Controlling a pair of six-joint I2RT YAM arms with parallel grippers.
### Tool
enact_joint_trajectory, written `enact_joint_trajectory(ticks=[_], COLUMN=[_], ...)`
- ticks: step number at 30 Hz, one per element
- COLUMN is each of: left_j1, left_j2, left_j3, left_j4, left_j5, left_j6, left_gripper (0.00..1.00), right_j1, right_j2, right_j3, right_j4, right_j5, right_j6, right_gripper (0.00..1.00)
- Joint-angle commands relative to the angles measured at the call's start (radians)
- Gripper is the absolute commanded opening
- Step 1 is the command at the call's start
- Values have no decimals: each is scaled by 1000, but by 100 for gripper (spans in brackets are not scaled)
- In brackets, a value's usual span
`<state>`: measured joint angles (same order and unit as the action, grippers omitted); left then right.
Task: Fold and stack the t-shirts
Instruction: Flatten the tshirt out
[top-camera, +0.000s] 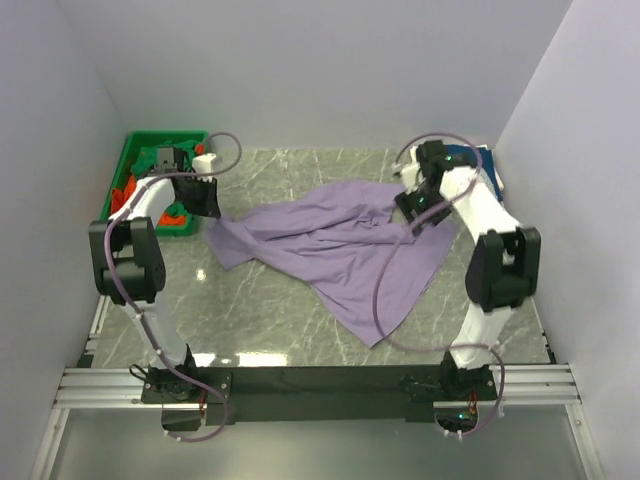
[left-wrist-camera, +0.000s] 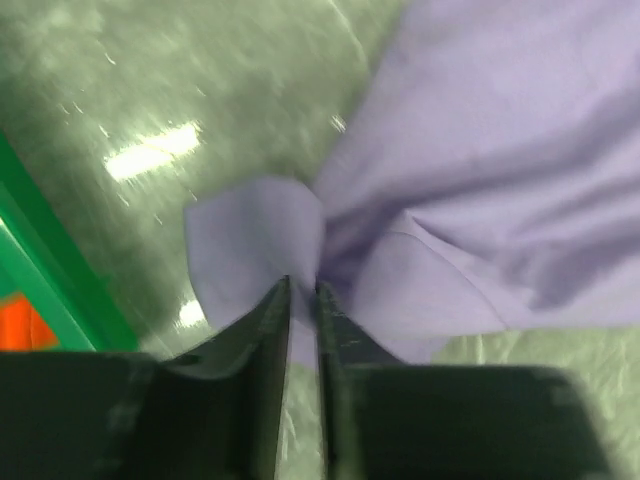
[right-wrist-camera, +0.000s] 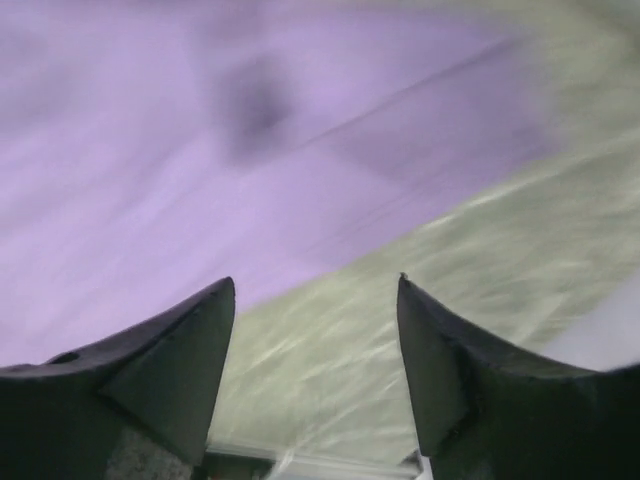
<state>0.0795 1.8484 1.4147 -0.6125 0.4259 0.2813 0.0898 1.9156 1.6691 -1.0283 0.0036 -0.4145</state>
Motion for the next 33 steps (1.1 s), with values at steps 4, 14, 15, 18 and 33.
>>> enact_joint_trajectory(ticks=[4,14,15,18,33], left_j1=[68,54,54,42,-64], left_j2=[28,-109,-120,-153,-210], left_j3=[113,-83,-109,-203,-414], left_j4=[-17,-93,-86,-49,-50], left_j5=[106,159,157,128,14], left_j6=[-52,243,266,312,459], left_gripper=[38,45,45,43,25], right_j1=[299,567,576,599,220], right_j2=[-253,-107,-98,-63,-147], right_j3=[-331,-488,-493,-516,-681], right_j4=[-92,23,30,51,65], right_j5=[-310,-352,-349,-309,76], right_j6=[-4,98,103,112,-135], right_gripper=[59,70,70,58,0])
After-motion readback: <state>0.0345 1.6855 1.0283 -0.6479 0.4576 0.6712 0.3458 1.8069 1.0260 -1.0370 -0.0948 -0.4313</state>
